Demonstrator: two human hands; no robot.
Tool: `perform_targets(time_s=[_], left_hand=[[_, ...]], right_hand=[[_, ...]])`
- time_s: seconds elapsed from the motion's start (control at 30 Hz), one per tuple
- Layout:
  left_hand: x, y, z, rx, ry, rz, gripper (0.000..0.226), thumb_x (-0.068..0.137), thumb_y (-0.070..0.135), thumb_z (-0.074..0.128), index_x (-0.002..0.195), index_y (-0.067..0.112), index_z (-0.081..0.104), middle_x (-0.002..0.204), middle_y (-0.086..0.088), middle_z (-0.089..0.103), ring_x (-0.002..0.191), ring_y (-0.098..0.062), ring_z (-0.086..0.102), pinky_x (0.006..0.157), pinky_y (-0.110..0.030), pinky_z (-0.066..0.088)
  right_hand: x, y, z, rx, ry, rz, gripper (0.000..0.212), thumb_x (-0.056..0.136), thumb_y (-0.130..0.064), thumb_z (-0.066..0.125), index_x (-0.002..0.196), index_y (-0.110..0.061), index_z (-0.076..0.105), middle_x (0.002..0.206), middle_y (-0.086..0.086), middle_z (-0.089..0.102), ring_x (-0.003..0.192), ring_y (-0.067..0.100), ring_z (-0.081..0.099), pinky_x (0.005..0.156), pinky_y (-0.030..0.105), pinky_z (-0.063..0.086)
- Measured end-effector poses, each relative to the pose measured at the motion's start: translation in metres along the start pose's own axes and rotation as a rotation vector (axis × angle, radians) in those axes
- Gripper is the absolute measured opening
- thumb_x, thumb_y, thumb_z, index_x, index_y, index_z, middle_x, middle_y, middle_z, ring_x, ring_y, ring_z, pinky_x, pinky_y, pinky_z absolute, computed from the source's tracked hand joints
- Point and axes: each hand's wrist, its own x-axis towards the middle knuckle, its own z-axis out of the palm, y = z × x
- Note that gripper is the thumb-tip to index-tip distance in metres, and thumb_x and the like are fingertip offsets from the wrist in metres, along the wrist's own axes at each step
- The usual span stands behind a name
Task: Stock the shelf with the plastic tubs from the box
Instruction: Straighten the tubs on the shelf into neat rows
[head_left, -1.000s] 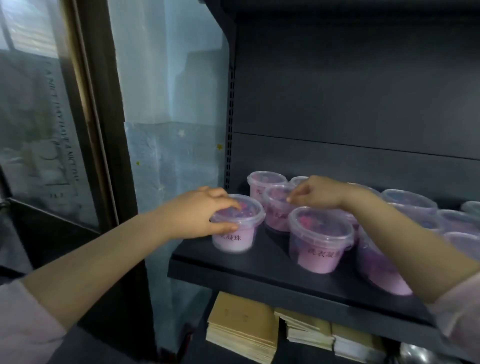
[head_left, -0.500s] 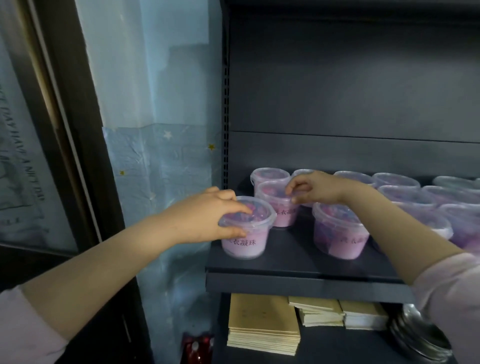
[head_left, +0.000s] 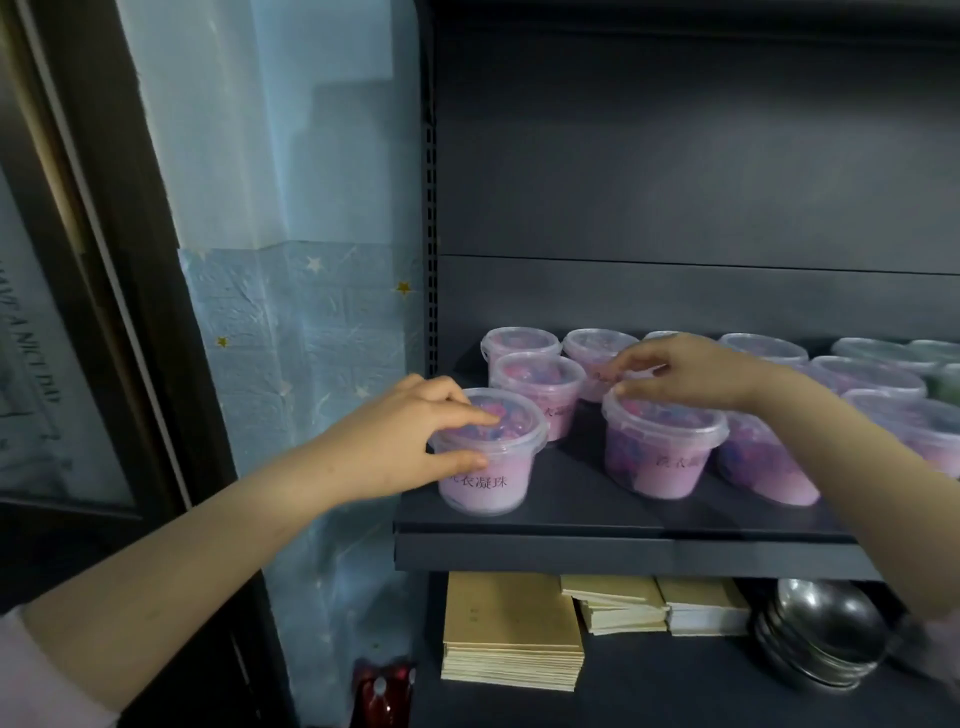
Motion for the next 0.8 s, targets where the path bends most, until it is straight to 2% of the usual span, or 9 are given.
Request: perform_targets(time_s=[0.1, 0.2, 0.37, 0.47, 0.6, 0.7, 0.8], left_hand=[[0.009, 0.014, 0.008, -0.013, 0.007, 0.014, 0.046, 0.083, 0.056, 0.059, 0.128, 0.046, 0.054, 0.118, 0.026, 0.048, 0.114, -0.005, 0.037, 0.1, -0.024, 0.033], [0.02, 0.026, 0.014, -0.022, -0.024, 0.021, 0.045, 0.084, 0.054, 0.059, 0.129, 0.046, 0.053, 0.122, 0.025, 0.047, 0.118, -0.006, 0.038, 0.103, -0.029, 0.034], [0.029, 0.033, 0.019, -0.074, -0.049, 0.017, 0.042, 0.085, 0.051, 0.059, 0.127, 0.048, 0.053, 0.126, 0.028, 0.045, 0.123, -0.006, 0.037, 0.108, -0.03, 0.032], [0.029, 0.039, 0.024, -0.046, -0.019, 0.02, 0.045, 0.083, 0.057, 0.056, 0.127, 0.048, 0.053, 0.121, 0.03, 0.046, 0.118, -0.004, 0.037, 0.104, -0.029, 0.034], [0.03, 0.046, 0.025, -0.026, -0.008, 0.023, 0.047, 0.081, 0.059, 0.056, 0.127, 0.046, 0.055, 0.117, 0.031, 0.044, 0.116, -0.003, 0.036, 0.102, -0.029, 0.035], [0.028, 0.044, 0.021, -0.013, -0.031, 0.019, 0.049, 0.079, 0.062, 0.056, 0.126, 0.047, 0.055, 0.118, 0.03, 0.045, 0.116, -0.003, 0.037, 0.101, -0.029, 0.037], [0.024, 0.035, 0.01, 0.004, -0.054, -0.011, 0.048, 0.077, 0.064, 0.058, 0.123, 0.049, 0.056, 0.116, 0.027, 0.046, 0.114, -0.003, 0.037, 0.1, -0.027, 0.036]], right_hand=[[-0.026, 0.016, -0.015, -0.041, -0.123, 0.04, 0.039, 0.073, -0.066, 0.062, 0.108, -0.05, 0.064, 0.119, -0.029, 0.058, 0.111, -0.005, 0.053, 0.094, 0.02, 0.039], [-0.041, 0.029, -0.018, -0.029, -0.267, 0.081, 0.056, 0.066, -0.075, 0.062, 0.118, -0.055, 0.056, 0.129, -0.031, 0.051, 0.118, -0.002, 0.049, 0.103, 0.028, 0.037], [-0.042, 0.031, -0.018, 0.036, -0.263, 0.051, 0.032, 0.073, -0.062, 0.069, 0.103, -0.061, 0.058, 0.128, -0.032, 0.05, 0.12, -0.002, 0.047, 0.105, 0.027, 0.035], [-0.042, 0.029, -0.017, 0.063, -0.252, 0.053, 0.028, 0.073, -0.056, 0.072, 0.099, -0.058, 0.061, 0.129, -0.028, 0.053, 0.121, 0.001, 0.048, 0.107, 0.03, 0.035], [-0.044, 0.027, -0.018, 0.067, -0.266, 0.08, 0.034, 0.076, -0.053, 0.072, 0.108, -0.052, 0.062, 0.125, -0.029, 0.053, 0.12, 0.0, 0.048, 0.102, 0.025, 0.035], [-0.038, 0.018, -0.019, 0.041, -0.239, 0.074, 0.037, 0.078, -0.058, 0.066, 0.114, -0.048, 0.064, 0.118, -0.033, 0.056, 0.12, 0.0, 0.051, 0.103, 0.024, 0.037], [-0.02, 0.006, -0.01, -0.047, -0.112, 0.0, 0.04, 0.088, -0.056, 0.054, 0.127, -0.046, 0.056, 0.136, -0.025, 0.052, 0.128, 0.005, 0.047, 0.11, 0.03, 0.033]])
